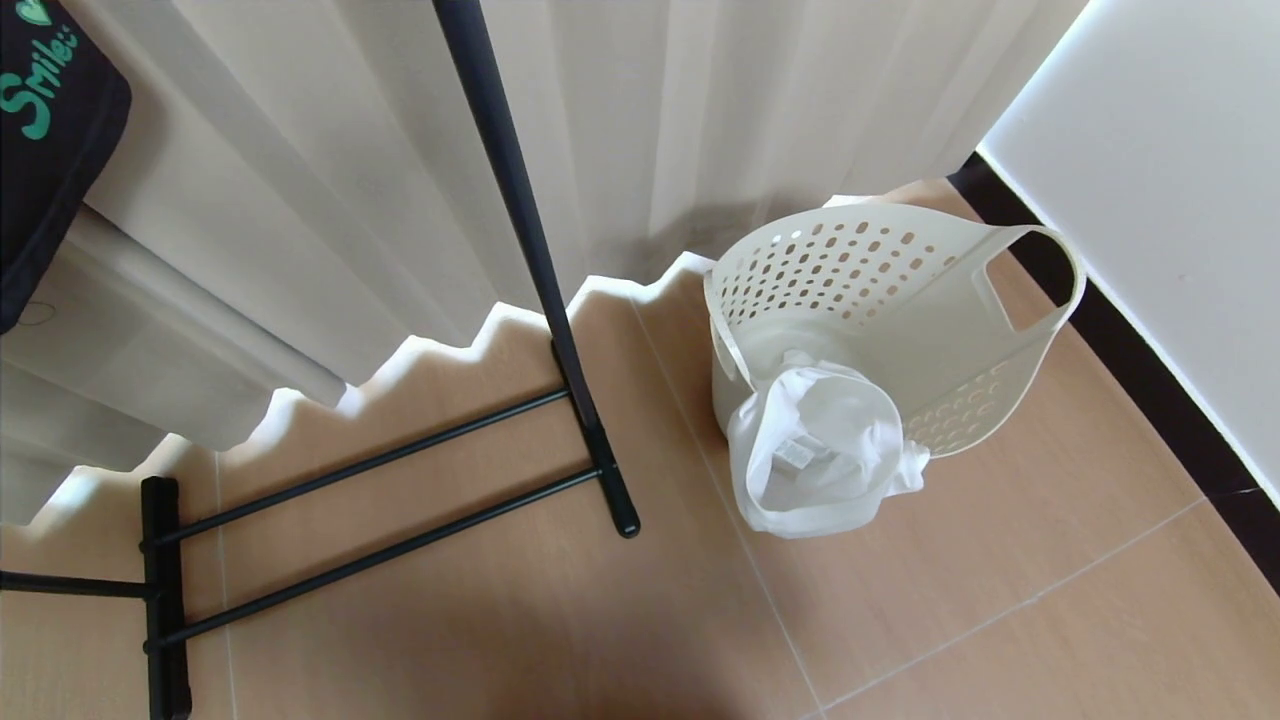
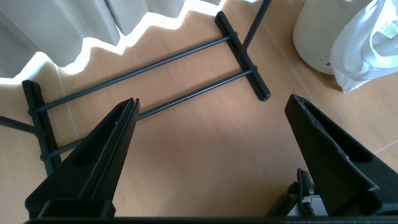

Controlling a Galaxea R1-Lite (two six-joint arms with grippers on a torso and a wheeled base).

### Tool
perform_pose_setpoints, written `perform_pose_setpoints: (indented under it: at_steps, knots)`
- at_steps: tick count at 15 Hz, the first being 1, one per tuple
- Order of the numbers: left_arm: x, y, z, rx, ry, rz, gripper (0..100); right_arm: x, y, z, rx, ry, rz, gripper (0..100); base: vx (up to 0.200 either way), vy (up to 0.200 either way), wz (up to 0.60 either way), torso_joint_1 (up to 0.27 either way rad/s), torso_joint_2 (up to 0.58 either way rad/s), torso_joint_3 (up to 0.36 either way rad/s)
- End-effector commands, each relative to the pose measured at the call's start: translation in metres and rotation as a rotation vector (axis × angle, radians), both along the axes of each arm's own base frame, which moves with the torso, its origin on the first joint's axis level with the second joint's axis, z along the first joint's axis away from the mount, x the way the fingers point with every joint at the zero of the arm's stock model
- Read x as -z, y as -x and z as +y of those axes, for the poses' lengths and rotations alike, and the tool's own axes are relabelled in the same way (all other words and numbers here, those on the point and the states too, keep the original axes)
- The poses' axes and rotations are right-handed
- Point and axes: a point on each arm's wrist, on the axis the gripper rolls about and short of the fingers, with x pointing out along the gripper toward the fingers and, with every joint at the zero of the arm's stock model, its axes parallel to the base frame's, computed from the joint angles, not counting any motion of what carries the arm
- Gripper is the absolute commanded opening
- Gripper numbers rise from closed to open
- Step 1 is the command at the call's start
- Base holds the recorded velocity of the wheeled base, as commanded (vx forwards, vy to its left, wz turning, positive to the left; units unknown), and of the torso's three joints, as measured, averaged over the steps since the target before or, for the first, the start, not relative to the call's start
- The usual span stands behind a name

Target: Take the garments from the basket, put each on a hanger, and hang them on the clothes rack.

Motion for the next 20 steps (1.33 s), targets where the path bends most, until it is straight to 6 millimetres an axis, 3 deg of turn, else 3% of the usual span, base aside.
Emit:
perform_pose_setpoints:
  at_steps: [1,8,11,13,16,19,20]
  knots:
    - [0.0,0.0,0.0,0.0,0.0,0.003,100,0.0,0.0,0.0,-0.001,0.0,-0.001,100,0.0,0.0,0.0,0.012,0.01,-0.154]
    - [0.0,0.0,0.0,-0.011,0.004,0.001,100,0.0,0.0,0.0,-0.017,0.009,0.008,100,0.0,0.0,0.0,0.0,0.0,-0.014]
    - [0.0,0.0,0.0,-0.004,-0.005,0.002,100,-0.004,-0.011,0.001,-0.028,0.029,0.145,100,0.0,0.0,0.0,0.0,0.0,0.0]
    - [0.0,0.0,0.0,-0.006,-0.003,0.001,100,-0.036,-0.035,0.006,-0.033,0.032,0.257,100,0.0,0.0,0.0,0.0,0.0,0.0]
    - [0.0,0.0,0.0,-0.008,-0.002,0.0,100,-0.055,-0.072,0.013,-0.051,0.031,0.328,100,0.0,0.0,0.0,0.0,0.0,0.0]
    - [0.0,0.0,0.0,-0.008,-0.002,0.001,100,-0.068,-0.129,0.024,-0.094,0.13,0.308,100,0.0,0.0,0.0,0.0,0.0,0.0]
    - [0.0,0.0,0.0,-0.008,-0.002,0.001,100,-0.072,-0.139,0.026,-0.097,0.141,0.296,100,0.0,0.0,0.0,0.0,0.0,0.0]
